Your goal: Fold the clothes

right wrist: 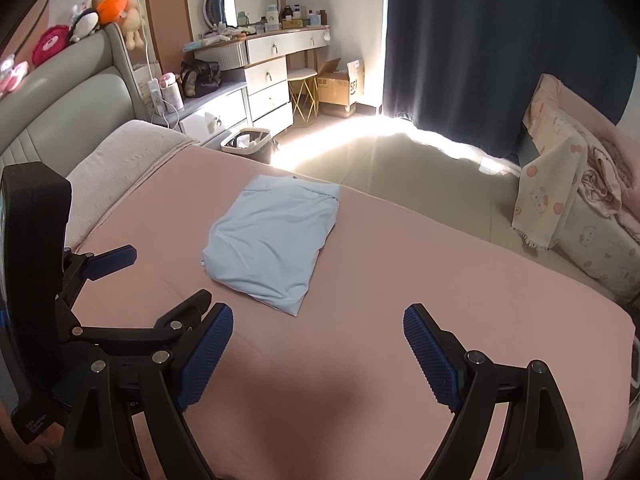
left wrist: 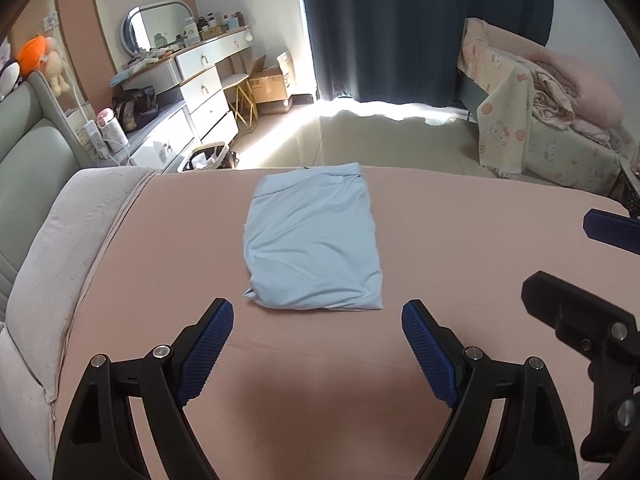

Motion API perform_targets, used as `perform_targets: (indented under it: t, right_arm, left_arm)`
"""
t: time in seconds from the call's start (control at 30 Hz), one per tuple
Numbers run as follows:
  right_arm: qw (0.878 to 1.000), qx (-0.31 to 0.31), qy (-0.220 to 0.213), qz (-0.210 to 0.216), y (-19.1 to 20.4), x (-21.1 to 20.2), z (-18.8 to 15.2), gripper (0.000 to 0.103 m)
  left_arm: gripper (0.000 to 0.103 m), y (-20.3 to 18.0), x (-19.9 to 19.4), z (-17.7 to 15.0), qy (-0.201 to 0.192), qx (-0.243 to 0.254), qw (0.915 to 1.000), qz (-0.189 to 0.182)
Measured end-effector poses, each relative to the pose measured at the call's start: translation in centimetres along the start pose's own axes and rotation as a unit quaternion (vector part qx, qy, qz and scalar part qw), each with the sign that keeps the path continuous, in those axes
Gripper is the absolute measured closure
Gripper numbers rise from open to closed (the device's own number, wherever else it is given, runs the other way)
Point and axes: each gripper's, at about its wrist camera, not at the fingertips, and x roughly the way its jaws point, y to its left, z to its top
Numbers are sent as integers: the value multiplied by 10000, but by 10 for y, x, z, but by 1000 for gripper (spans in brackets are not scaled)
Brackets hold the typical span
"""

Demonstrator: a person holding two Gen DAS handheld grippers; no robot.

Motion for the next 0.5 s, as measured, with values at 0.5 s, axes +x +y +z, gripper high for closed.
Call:
perform_targets:
  t: [0.5]
  right_arm:
    - [9998,96,-139,-103,-12,-14,6,11]
  left_arm:
    - [16,-15,8,6,170,-186,9991,-340]
